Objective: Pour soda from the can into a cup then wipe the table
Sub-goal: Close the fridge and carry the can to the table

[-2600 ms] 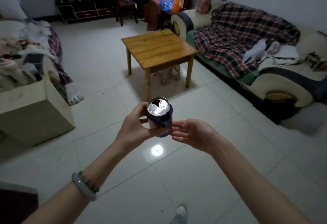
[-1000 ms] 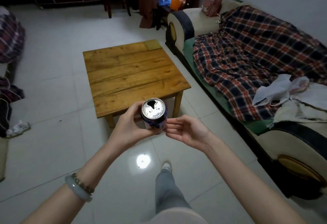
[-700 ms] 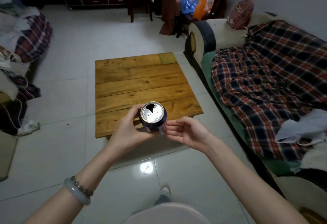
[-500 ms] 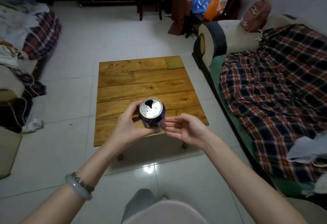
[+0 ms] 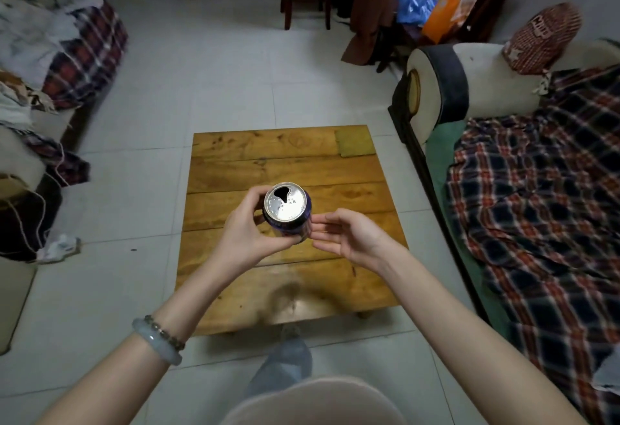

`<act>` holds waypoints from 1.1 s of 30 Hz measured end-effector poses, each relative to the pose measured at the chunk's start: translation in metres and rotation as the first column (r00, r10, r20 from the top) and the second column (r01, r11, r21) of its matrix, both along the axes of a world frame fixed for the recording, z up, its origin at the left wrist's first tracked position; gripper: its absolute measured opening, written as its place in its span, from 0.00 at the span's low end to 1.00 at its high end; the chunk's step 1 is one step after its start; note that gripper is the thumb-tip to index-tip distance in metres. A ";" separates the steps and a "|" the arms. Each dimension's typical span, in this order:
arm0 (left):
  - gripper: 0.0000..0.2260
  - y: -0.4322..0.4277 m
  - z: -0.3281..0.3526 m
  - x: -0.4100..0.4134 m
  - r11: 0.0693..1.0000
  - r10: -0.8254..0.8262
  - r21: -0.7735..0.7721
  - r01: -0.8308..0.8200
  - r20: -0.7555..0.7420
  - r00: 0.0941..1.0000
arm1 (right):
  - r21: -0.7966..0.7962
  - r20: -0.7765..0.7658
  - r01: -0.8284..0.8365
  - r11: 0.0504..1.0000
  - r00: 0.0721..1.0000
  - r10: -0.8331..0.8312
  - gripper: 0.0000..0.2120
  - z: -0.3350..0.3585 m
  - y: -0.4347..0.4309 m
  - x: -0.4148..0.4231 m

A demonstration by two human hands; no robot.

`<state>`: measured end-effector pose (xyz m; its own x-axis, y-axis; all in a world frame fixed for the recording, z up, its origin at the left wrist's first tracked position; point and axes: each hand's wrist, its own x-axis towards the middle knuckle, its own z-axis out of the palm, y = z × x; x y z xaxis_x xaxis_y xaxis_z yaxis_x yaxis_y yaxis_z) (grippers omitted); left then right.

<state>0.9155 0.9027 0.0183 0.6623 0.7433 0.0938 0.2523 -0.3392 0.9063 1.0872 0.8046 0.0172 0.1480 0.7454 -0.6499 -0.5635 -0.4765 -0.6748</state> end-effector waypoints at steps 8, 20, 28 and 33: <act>0.34 0.077 -0.036 0.034 0.999 0.025 -0.034 -0.028 -0.096 0.995 | 0.055 0.125 -0.019 0.998 0.992 0.012 0.12 -0.019 0.077 0.042; 0.31 0.123 -0.157 0.070 0.977 0.062 -0.190 -0.098 -0.188 0.980 | -0.034 0.237 -0.206 0.978 0.949 0.208 0.20 -0.138 0.133 0.067; 0.33 0.134 -0.268 0.085 0.962 0.068 -0.243 -0.121 -0.217 0.974 | -0.057 0.258 -0.170 0.984 0.949 0.180 0.20 -0.246 0.142 0.075; 0.34 0.137 -0.315 0.083 0.976 0.064 -0.183 -0.121 -0.289 0.955 | -0.107 0.231 -0.177 0.978 0.953 0.197 0.23 -0.289 0.146 0.073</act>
<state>0.9983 1.0399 -0.2963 0.5682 0.7874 -0.2390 0.5265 -0.1246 0.8410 1.1598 0.9510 -0.2722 0.1701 0.7190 -0.6738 -0.2855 -0.6185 -0.7321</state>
